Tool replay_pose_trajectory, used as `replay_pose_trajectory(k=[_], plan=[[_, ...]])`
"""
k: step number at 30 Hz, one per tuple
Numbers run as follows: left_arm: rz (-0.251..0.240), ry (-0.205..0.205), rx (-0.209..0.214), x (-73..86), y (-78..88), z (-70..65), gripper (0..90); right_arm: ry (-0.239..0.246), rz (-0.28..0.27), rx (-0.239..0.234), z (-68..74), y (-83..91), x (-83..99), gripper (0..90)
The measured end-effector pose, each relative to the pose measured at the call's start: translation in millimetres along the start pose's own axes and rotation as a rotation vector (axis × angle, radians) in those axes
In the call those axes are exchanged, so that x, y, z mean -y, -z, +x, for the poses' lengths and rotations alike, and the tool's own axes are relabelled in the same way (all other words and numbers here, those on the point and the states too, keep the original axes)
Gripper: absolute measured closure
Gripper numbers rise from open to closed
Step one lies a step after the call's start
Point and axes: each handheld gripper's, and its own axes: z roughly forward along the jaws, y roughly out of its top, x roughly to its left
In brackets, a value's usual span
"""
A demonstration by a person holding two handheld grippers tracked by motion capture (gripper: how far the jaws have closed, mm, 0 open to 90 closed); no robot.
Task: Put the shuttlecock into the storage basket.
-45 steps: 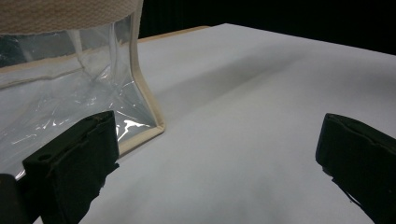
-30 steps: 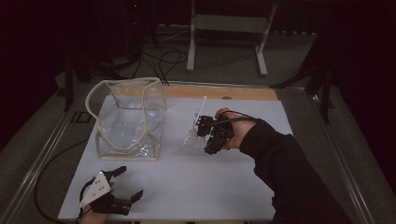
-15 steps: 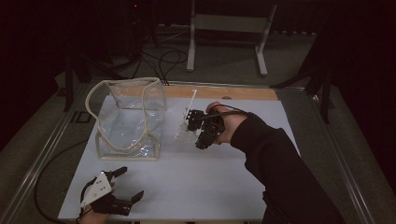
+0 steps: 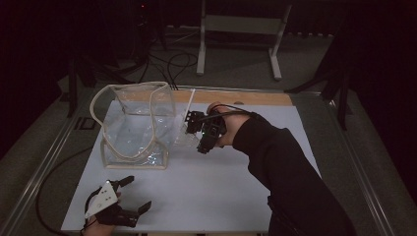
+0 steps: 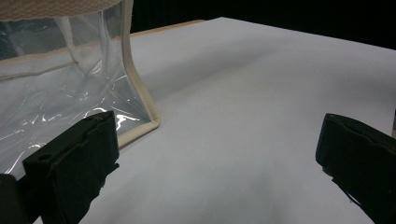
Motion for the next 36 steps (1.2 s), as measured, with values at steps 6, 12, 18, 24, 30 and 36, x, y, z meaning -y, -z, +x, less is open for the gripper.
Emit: replay_pose_trajectory(k=[6, 12, 18, 24, 30, 36], plan=[[-0.001, 0.001, 0.001, 0.1, 0.2, 0.3, 0.6, 0.009, -0.002, 0.001, -1.3, -0.7, -9.9, 66.1], [0.000, 0.000, 0.003, 0.2, -0.2, 0.0, 0.6, 0.014, 0.008, -0.004, -2.0, -0.2, -19.1, 66.1], [0.003, -0.001, 0.007, 0.3, -0.5, -0.3, 0.6, 0.030, -0.019, 0.003, -0.1, 1.8, -30.4, 66.1], [0.000, -0.001, 0.012, 0.2, -0.3, -0.5, 0.6, 0.045, -0.059, -0.012, 6.0, 0.0, -46.8, 66.1], [0.001, -0.004, 0.014, 0.1, -0.5, -0.6, 0.6, 0.042, -0.096, -0.023, 7.9, -1.1, -56.6, 66.1], [0.002, -0.002, 0.017, 0.4, -0.7, -0.6, 0.6, 0.046, -0.130, -0.044, 14.3, -3.7, -70.2, 66.1]])
